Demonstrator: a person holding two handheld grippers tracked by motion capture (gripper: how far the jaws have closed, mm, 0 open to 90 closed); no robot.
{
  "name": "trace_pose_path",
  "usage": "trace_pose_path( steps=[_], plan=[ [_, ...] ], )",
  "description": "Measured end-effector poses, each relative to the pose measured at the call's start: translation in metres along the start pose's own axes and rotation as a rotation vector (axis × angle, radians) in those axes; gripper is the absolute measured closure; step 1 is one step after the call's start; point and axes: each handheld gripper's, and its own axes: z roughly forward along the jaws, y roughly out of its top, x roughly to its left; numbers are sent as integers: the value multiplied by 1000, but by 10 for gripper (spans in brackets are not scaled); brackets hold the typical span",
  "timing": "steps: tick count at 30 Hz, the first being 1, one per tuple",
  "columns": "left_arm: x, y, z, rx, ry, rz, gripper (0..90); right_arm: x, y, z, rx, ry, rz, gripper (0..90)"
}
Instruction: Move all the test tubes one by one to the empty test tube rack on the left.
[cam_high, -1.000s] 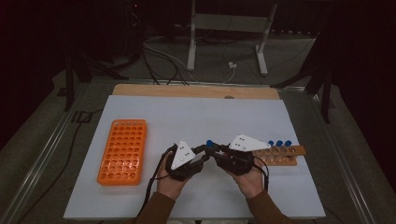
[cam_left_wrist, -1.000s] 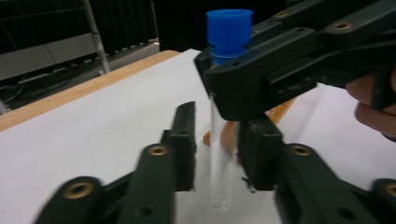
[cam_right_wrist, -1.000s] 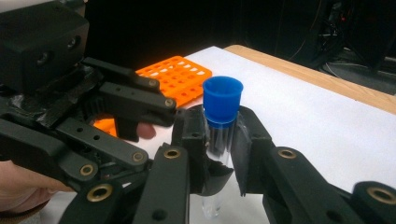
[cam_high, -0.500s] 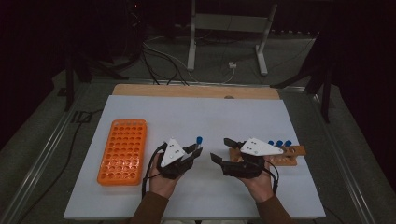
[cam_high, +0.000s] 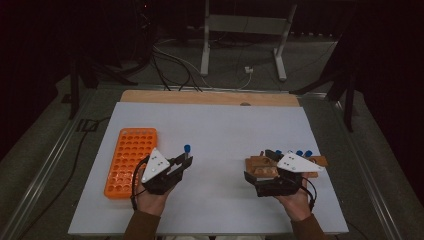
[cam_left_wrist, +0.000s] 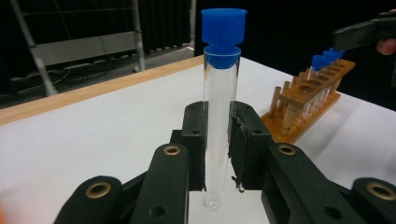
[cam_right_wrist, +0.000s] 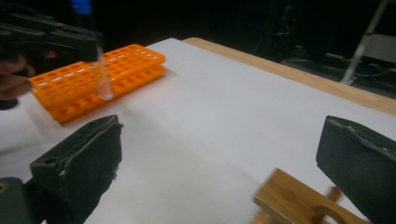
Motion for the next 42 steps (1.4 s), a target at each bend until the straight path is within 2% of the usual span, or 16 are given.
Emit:
trace_pose_path(
  steps=[10,23,29,34,37,40,42],
  plan=[
    [22,-18,-39,-9,52,-36,782,-11,-5,-17,-14,-47,14,0],
    [38,-42,-74,31,133,-54,781,-15,-6,-22,-27,-52,24,0],
    [46,-55,-83,73,159,-74,782,-16,-6,-24,-31,-49,24,0],
    [47,-62,-87,122,180,-60,781,-17,-7,-25,-33,-50,24,0],
    [47,-67,-86,175,180,-49,781,-16,-6,-25,-35,-47,20,0],
    [47,-71,-83,250,179,-29,783,-16,-6,-25,-35,-47,18,0],
    [45,-72,-82,277,178,-16,785,-17,-6,-26,-38,-49,21,0]
  ],
)
